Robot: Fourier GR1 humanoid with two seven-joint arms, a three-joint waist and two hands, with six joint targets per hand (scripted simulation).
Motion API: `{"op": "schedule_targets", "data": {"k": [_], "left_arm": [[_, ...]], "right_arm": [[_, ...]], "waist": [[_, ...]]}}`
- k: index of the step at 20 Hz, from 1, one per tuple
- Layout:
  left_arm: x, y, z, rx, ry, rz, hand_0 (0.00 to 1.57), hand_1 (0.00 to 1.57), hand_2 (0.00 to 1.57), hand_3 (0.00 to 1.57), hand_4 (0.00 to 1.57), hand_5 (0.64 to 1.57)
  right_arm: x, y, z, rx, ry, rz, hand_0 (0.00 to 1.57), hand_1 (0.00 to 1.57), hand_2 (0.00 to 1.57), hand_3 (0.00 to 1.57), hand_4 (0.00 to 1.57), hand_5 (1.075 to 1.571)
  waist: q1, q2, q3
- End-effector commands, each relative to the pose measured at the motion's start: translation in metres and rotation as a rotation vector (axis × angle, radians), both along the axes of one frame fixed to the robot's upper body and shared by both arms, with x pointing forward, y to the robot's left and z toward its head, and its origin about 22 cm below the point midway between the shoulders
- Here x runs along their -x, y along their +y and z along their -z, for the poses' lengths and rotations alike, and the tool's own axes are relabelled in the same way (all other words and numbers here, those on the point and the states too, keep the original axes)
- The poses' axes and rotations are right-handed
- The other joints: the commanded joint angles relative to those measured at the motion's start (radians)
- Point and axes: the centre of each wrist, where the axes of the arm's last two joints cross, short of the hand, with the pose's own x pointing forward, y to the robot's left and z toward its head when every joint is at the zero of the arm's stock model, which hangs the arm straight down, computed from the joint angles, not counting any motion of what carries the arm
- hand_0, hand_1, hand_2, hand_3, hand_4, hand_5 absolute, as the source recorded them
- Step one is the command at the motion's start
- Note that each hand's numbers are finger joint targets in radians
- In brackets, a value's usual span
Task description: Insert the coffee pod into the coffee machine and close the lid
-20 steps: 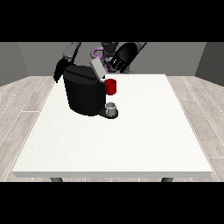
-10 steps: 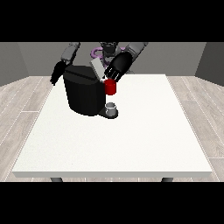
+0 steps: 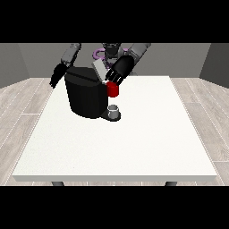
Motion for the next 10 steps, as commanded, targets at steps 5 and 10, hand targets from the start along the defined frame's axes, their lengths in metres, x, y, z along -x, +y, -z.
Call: {"op": "schedule_targets", "data": {"k": [5,10], "left_arm": [[-0.001,0.001,-0.014,-0.019,-0.028,-0.025,1.2,1.2,1.26,1.2,0.41,1.571],[-0.001,0.012,-0.01,-0.003,-0.041,-0.024,1.2,1.2,1.25,1.2,0.37,1.571]], "right_arm": [[0.001,0.022,0.002,0.007,-0.026,-0.003,0.0,0.0,0.0,0.0,0.0,1.571],[0.004,0.022,-0.001,-0.014,0.02,-0.024,0.0,0.0,0.0,0.0,0.0,1.571]], "waist": [[-0.011,0.024,-0.0001],[-0.026,-0.006,-0.0003]]}}
